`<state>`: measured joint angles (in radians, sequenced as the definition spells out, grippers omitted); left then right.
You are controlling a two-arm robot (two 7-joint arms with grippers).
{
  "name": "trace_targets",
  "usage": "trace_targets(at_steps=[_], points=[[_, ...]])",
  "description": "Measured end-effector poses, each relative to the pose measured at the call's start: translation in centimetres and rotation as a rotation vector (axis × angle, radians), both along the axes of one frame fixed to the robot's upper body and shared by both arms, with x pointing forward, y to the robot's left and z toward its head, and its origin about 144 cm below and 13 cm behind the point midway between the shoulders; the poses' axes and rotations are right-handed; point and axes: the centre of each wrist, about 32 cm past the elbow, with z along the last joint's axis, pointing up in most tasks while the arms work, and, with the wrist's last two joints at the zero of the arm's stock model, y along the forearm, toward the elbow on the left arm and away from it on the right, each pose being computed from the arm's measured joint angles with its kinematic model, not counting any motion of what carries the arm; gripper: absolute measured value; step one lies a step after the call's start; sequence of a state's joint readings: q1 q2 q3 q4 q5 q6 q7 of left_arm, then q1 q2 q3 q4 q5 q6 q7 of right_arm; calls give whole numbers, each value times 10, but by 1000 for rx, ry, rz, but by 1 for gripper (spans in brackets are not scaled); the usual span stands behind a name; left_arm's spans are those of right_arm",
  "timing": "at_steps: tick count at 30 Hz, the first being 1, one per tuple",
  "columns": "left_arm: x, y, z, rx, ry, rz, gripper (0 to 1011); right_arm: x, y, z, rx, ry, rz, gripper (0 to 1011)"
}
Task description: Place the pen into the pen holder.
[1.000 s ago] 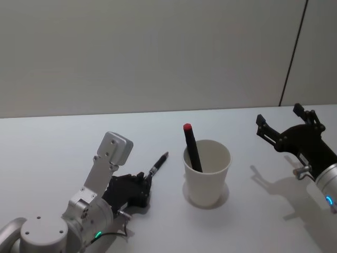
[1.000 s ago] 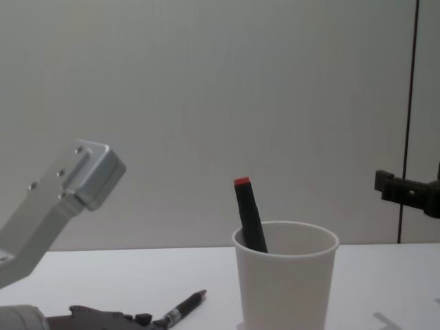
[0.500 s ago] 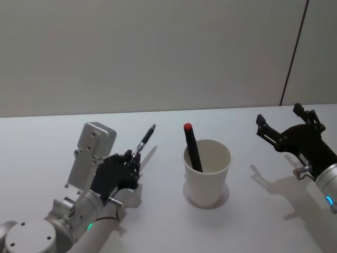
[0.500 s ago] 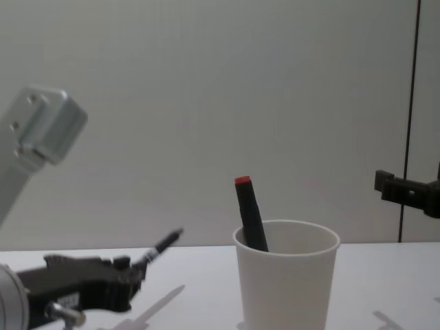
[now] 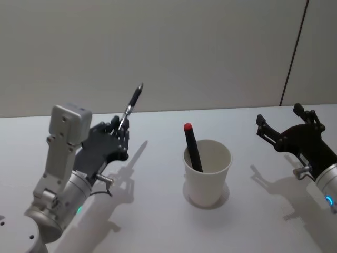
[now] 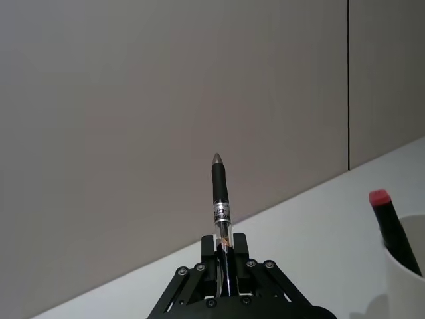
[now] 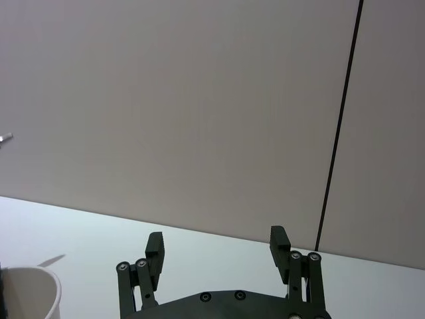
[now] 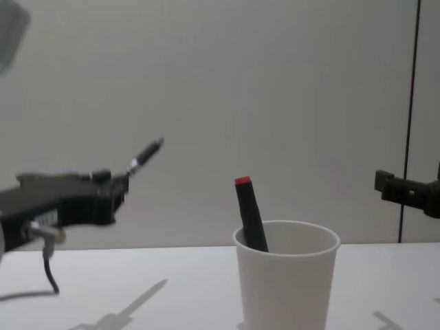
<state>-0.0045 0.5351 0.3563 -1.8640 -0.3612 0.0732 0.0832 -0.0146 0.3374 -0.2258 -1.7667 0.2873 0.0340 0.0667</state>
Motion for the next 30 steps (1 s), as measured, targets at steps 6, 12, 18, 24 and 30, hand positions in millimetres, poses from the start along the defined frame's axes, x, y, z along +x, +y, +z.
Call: trace_targets(at_steps=[6,12,18,24,30], points=[[-1,1,12,-28,-83,2,161,0,0,0,0,0,0,1001],[-2,2,18,-45,-127,2,161,0,0,0,0,0,0,1001],[-2,2,23,-57,-161,1,161,0,0,0,0,0,0,1002],[-3,2,26,-64,-181,1,161,1,1,2,9,2,11,1001],[-3,2,28,-69,-193,0,161,4,3,8,44,7,44,1001]])
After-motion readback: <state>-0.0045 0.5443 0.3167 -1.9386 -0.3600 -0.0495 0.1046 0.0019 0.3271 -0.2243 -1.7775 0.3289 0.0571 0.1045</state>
